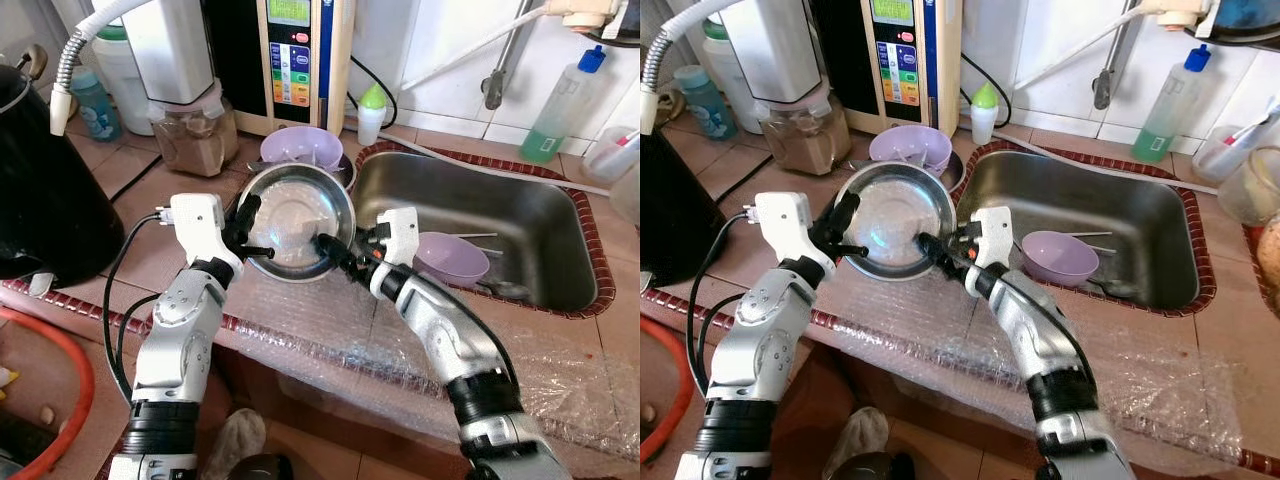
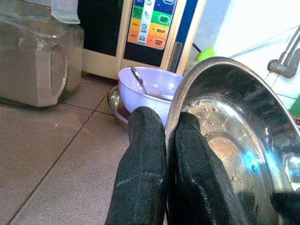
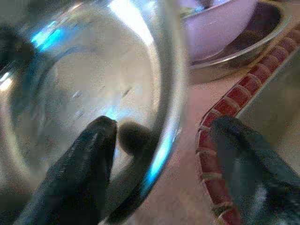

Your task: Kitchen organization

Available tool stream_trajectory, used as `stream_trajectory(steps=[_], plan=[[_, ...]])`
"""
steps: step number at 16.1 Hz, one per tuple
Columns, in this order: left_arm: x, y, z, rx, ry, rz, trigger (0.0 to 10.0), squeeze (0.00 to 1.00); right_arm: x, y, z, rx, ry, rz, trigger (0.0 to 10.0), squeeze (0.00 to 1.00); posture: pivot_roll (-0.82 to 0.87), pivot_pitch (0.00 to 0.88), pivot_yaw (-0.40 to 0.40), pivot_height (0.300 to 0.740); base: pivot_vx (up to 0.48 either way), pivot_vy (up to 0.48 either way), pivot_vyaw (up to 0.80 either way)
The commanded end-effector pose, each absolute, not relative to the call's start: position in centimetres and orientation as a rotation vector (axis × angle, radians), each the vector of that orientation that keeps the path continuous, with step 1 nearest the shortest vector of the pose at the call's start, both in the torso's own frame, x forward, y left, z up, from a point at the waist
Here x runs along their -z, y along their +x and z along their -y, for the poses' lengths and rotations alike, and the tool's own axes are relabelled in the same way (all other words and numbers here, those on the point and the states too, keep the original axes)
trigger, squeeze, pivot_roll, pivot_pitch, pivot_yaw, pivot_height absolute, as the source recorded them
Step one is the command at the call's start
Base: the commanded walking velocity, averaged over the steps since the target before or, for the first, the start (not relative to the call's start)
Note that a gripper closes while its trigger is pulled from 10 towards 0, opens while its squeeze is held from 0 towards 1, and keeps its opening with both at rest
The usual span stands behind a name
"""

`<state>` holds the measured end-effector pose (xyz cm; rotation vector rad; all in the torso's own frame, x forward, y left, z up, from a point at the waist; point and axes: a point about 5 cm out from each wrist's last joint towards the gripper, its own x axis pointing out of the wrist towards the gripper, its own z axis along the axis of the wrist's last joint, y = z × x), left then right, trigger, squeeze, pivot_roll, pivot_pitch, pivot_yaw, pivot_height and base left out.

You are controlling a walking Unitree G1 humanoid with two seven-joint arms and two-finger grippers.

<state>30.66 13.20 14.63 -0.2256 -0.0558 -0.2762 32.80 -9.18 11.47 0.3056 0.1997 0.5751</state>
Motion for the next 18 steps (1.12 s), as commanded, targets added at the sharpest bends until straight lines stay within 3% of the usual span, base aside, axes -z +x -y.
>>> stream_trajectory(steps=[1,13,18], plan=[[-15.37,30.58,-13.14,0.290,-0.230,0.096,0.0,0.00,-11.85,33.21,9.59,-0.551,0.327,-0.187,0.0,0.00,0.06,0.000,0.014,0.740,0.000,0.000,0.00],[-16.08,31.03,-12.67,0.319,-0.251,0.138,0.0,0.00,-11.94,33.84,10.41,-0.500,0.401,-0.208,0.0,0.00,0.05,0.000,0.016,0.740,0.000,0.000,0.00],[-15.96,31.21,-12.61,0.315,-0.235,0.136,0.0,0.00,-11.91,34.10,10.58,-0.480,0.348,-0.212,0.0,0.00,0.04,0.000,0.013,0.740,0.000,0.000,0.00]])
